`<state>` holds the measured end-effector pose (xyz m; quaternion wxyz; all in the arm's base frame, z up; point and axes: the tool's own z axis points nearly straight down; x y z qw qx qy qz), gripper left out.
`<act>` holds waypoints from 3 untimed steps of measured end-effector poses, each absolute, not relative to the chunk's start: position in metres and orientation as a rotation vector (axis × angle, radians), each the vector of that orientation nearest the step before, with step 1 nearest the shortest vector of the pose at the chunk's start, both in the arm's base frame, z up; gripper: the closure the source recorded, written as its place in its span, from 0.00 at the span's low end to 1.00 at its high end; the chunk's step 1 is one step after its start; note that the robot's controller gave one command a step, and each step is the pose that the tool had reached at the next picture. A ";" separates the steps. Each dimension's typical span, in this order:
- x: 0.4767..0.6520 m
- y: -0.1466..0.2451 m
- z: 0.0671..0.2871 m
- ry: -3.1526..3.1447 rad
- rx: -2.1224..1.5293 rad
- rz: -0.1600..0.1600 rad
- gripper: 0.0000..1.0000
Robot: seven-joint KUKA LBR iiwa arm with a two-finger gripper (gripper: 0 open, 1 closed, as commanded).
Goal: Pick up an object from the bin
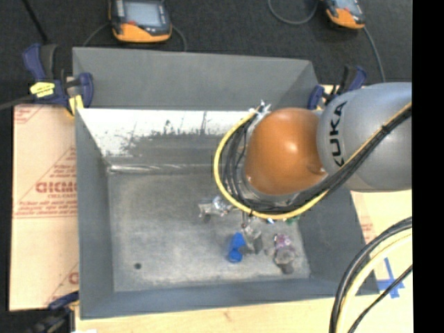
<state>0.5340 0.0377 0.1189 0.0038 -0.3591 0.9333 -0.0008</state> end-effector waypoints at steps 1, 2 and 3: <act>0.507 0.038 0.083 2.969 -1.033 0.003 0.00; 0.555 0.043 0.168 2.915 -1.134 -0.006 0.00; 0.514 0.039 0.105 2.785 -1.456 0.004 0.00</act>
Offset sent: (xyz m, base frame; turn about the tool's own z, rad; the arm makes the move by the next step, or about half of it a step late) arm -0.0264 0.0004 -0.0341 0.0649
